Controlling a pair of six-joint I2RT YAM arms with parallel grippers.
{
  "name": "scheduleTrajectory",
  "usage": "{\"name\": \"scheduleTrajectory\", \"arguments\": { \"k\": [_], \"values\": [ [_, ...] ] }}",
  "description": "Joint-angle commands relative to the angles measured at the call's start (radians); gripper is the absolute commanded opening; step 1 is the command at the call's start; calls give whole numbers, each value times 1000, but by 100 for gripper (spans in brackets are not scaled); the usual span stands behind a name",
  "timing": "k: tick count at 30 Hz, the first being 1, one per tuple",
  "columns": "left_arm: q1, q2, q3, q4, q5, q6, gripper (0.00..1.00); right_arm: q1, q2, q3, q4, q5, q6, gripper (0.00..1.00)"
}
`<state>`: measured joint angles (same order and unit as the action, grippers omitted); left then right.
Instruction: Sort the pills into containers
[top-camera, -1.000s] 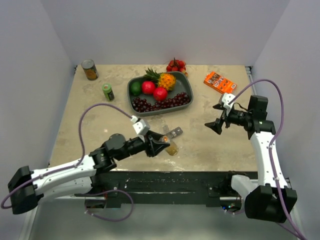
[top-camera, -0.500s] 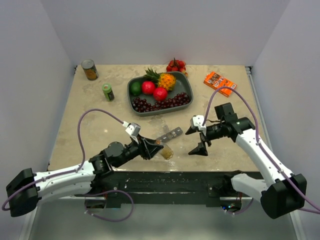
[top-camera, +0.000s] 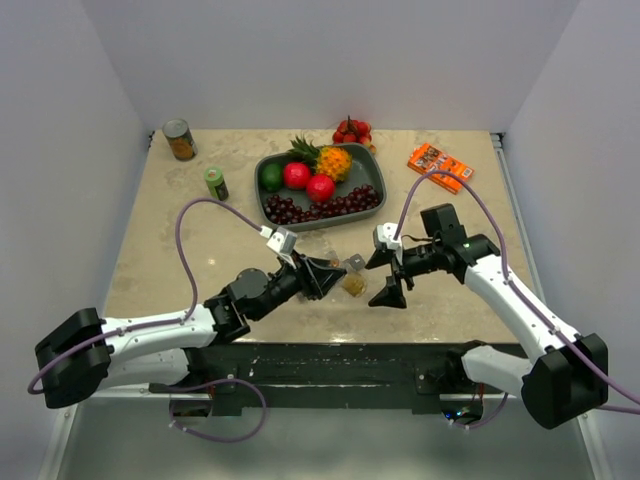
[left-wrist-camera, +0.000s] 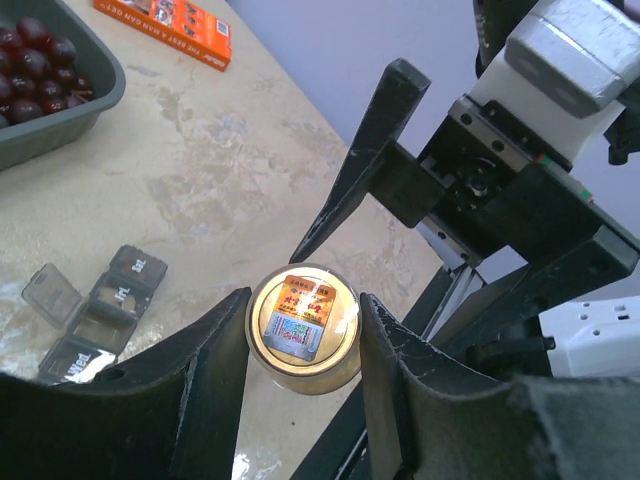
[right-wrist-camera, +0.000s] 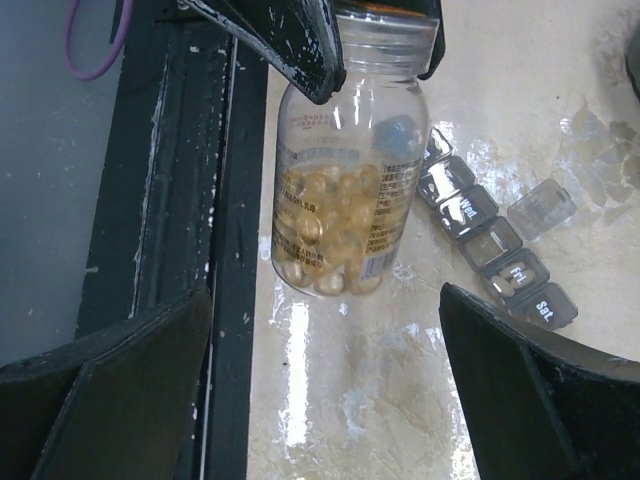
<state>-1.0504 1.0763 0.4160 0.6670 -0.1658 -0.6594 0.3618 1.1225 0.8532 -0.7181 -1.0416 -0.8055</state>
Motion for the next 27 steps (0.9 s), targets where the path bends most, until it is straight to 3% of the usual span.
{"name": "scheduleTrajectory", "arguments": {
  "k": [1,10,16,20,22,24,26,27],
  "values": [
    [-5,30,64,157,-58,37,0,5,5,9,75,-23,98,99],
    [-16,97,105,212,-69,43,0,3,39,14,138,-100,203,98],
    [-36,143,158,229,-92,61,0,5,74,21,184,-110,267,92],
    [-43,157,168,229,-107,73,0,3,71,18,215,-87,305,71],
    [-43,157,167,226,-106,80,0,5,65,17,220,-65,310,32],
    [-43,149,161,221,-98,92,0,3,60,15,226,-46,313,6],
    [-43,131,149,217,-74,107,0,5,53,17,218,-26,286,2],
    [-40,123,145,206,-60,115,25,3,50,20,198,-25,270,1]
  ]
}}
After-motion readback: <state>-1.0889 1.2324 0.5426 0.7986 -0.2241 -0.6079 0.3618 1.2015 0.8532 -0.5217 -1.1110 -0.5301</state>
